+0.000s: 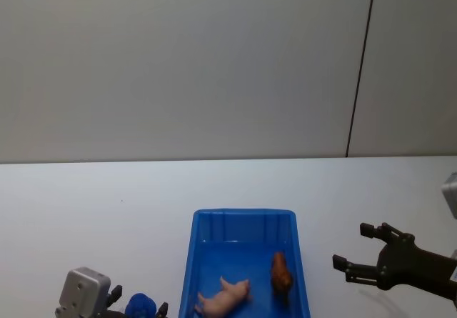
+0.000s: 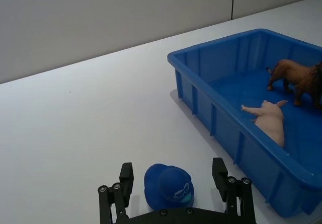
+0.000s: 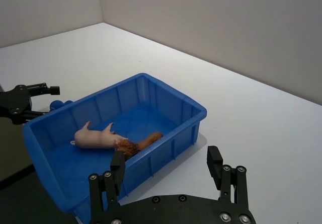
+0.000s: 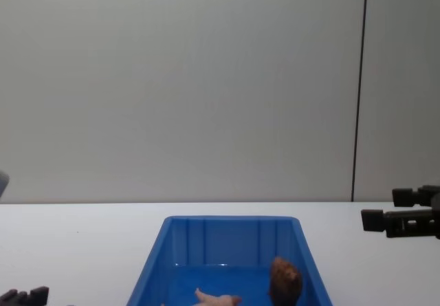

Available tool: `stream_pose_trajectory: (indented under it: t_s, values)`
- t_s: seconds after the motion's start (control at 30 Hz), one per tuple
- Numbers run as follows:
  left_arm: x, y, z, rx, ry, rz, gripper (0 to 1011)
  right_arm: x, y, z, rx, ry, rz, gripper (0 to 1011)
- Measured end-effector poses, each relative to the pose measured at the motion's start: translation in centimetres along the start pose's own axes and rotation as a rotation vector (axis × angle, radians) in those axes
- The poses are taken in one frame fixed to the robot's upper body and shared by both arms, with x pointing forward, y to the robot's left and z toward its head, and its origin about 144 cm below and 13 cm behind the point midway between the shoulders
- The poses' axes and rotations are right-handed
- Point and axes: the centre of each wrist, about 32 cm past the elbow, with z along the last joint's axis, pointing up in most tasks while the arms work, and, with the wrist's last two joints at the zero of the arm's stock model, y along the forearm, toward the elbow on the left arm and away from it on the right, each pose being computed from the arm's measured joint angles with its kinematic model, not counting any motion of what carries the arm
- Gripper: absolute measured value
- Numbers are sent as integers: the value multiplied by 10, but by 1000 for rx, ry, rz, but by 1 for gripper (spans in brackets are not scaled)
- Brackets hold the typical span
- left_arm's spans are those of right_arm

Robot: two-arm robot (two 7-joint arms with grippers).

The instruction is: Pick up the two dolls from the table and place them into the box.

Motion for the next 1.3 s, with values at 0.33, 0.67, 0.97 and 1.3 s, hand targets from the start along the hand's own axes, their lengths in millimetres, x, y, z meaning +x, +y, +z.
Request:
stream_pose_trajectory:
  t_s: [0.33,0.67,0.97,1.3]
  values:
    - [3,-6,-5,27,-2,-14,780,0,0,0,0,0,0,1001]
    - [5,-9,-5,45,-19,-21,458,0,0,0,0,0,0,1001]
    - [8,-12,6,19,-51,-21,296,0,0,0,0,0,0,1001]
    - [8,-23,40,-90,-113,-48,228,0,0,0,0,0,0,1001]
